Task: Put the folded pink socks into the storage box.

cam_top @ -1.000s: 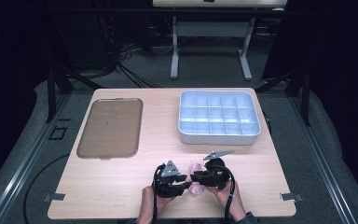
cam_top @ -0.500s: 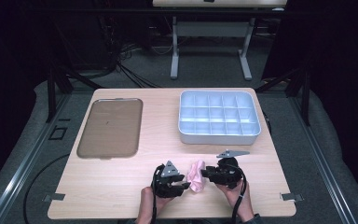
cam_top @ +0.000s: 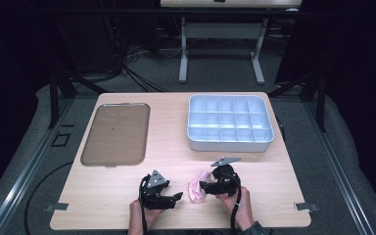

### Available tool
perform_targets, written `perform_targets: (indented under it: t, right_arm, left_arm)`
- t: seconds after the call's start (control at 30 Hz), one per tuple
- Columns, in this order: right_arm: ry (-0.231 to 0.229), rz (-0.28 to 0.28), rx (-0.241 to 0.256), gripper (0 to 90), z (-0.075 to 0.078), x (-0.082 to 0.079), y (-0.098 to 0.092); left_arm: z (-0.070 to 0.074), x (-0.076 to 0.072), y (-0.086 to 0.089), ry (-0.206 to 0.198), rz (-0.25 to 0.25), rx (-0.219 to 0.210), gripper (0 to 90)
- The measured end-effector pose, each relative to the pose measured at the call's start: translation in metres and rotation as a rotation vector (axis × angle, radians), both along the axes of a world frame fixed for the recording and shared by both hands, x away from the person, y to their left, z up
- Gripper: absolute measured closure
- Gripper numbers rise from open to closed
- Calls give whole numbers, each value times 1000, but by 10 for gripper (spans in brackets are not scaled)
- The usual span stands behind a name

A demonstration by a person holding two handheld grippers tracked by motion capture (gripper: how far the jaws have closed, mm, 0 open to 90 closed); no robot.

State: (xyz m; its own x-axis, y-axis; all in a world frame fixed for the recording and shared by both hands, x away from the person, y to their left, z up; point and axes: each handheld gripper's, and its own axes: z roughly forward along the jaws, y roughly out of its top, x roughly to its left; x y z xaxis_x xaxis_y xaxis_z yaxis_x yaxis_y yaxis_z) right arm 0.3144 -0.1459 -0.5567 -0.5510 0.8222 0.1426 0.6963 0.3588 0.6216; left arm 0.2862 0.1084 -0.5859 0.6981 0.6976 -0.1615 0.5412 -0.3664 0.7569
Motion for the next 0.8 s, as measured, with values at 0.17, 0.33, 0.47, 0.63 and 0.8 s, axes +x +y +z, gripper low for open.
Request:
perform_targets:
  t: [0.17, 0.33, 0.47, 0.63, 0.8]
  right_arm:
    - [35, 55, -49, 339, -3, 11, 7]
    - [66, 82, -57, 400, -5, 18, 13]
    - [135, 108, -16, 530, -4, 24, 12]
    - [176, 134, 48, 642, -7, 29, 6]
    - [175, 148, 67, 708, -8, 29, 5]
  left_arm:
    - [-1, -1, -1, -4, -1, 20, 300]
    - [-1, -1, -1, -10, -5, 30, 299]
    - [-1, -1, 2, -19, 3, 46, 296]
    - [-1, -3, 12, -24, 21, 61, 264]
    - [-1, -2, 20, -31, 37, 93, 188]
